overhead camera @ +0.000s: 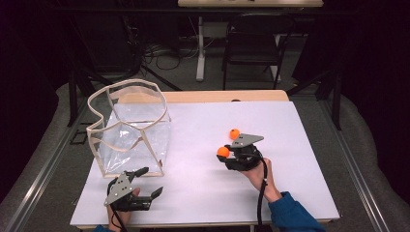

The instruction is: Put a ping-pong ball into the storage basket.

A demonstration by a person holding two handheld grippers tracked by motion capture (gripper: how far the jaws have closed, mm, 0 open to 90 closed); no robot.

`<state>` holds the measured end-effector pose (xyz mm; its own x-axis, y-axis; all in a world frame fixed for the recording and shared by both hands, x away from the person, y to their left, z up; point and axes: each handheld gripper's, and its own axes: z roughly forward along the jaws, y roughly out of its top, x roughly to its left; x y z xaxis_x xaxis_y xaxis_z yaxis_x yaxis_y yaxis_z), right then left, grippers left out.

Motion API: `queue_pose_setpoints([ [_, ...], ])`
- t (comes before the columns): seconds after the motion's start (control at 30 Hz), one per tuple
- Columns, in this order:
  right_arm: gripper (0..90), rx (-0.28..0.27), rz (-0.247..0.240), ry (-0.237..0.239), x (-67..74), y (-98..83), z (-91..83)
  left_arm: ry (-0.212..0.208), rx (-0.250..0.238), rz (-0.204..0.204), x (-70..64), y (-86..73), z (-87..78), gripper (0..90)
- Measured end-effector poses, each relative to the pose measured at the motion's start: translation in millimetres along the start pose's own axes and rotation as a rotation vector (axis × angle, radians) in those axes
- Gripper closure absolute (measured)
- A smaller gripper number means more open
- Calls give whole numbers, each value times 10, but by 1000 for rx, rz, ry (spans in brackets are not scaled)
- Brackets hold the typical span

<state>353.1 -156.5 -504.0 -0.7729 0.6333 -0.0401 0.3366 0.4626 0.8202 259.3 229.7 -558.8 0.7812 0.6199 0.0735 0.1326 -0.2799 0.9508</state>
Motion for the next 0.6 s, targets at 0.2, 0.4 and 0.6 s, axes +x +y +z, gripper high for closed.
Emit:
queue_pose_setpoints([
  [0.2, 510, -9, -3, 4, 17, 40, 21, -2, 3, -3, -1, -3, 5, 161],
  [0.4, 510, -10, -12, 9, 40, 82, 39, -1, 1, 0, 0, -2, 2, 161],
  [0.6, 510, -8, -10, 16, 36, 112, 42, 1, 0, 2, -2, 0, 2, 161],
])
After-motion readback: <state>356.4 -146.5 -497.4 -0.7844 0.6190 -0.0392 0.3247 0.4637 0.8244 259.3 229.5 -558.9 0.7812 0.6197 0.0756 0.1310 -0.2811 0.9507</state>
